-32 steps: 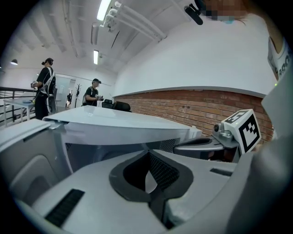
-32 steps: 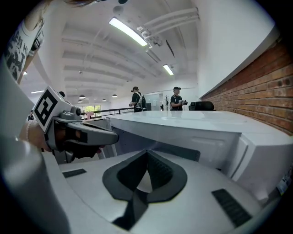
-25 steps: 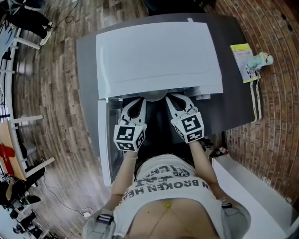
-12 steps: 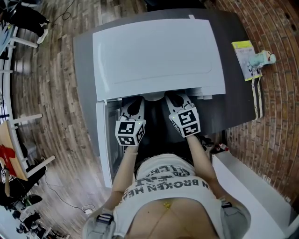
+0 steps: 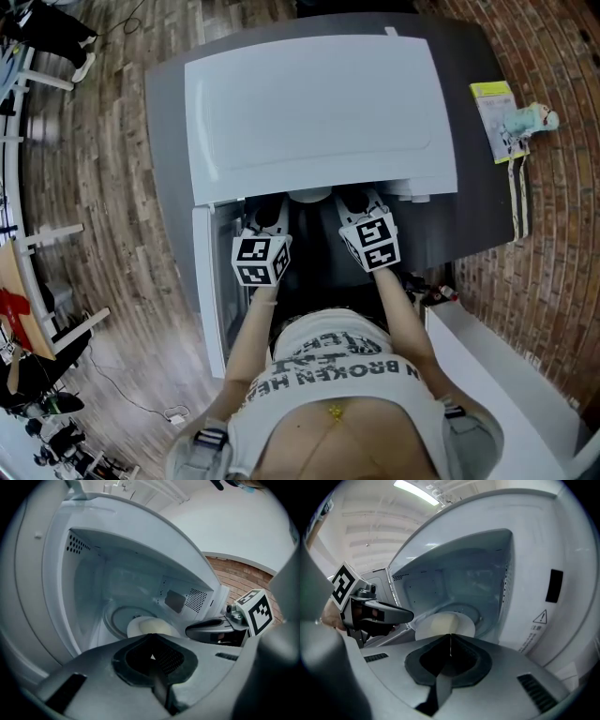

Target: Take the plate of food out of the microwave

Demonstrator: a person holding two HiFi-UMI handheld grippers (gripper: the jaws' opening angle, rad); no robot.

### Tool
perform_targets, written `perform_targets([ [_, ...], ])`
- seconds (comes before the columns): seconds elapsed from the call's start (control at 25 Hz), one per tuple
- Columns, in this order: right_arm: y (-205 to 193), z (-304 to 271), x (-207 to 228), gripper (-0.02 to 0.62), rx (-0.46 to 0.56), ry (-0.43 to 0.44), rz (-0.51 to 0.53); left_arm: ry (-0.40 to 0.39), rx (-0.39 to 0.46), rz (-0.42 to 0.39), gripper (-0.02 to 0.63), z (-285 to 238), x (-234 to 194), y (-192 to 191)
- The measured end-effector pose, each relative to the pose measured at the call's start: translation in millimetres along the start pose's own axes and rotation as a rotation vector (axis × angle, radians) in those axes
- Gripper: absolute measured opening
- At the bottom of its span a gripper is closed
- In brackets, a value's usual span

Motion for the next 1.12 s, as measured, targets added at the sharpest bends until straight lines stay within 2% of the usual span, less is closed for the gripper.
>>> perform_targets([
  [0.36, -8, -7, 8, 0.011, 0.023, -0.026, -0.077, -0.014, 0.047, 0.248, 0.012, -8, -17, -14],
  [0.4, -8, -7, 8, 0.019, 0.021, -0.035, -0.077, -0.009, 0.043, 0.276, 0.031, -10, -20, -17],
  [0.48, -8, -9, 8, 0.095, 0.016, -0.042, -0.091, -0.007, 0.031, 0.344, 0.095, -13, -24, -22],
  [0.52, -9, -10, 8, 0.106, 0.016, -0.040, -0.110, -0.009, 0.028, 0.380, 0.102, -15, -26, -24],
  [0.64, -12, -14, 9, 0.129, 0.024, -0.029, -0.181, -0.032, 0.038, 0.481, 0.136, -20, -30, -29],
  [0.72, -13, -17, 9, 0.133, 0.020, -0.028, -0.190, -0.061, 0.060, 0.532, 0.142, -24, -32, -31],
  [0.84, -15, -20, 9, 0.135, 0.021, -0.022, -0.223, -0.079, 0.079, 0.548, 0.143, -28, -35, -32],
  [1.0, -20, -24, 14, 0.135, 0.044, -0.013, -0.367, -0.112, 0.105, 0.577, 0.143, -32, -39, -31],
  [1.12, -29, -26, 23, 0.135, 0.093, 0.011, -0.598, -0.118, 0.120, 0.571, 0.141, -34, -40, -28],
])
Point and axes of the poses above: the fingertips, and each gripper's own axes: z backward along the fingers, x to its right, y out of its top, the point moved 10 cm from there along z, backward along the fingers, and after that the axes turned 5 degrees about -x, right-handed, at the moved point
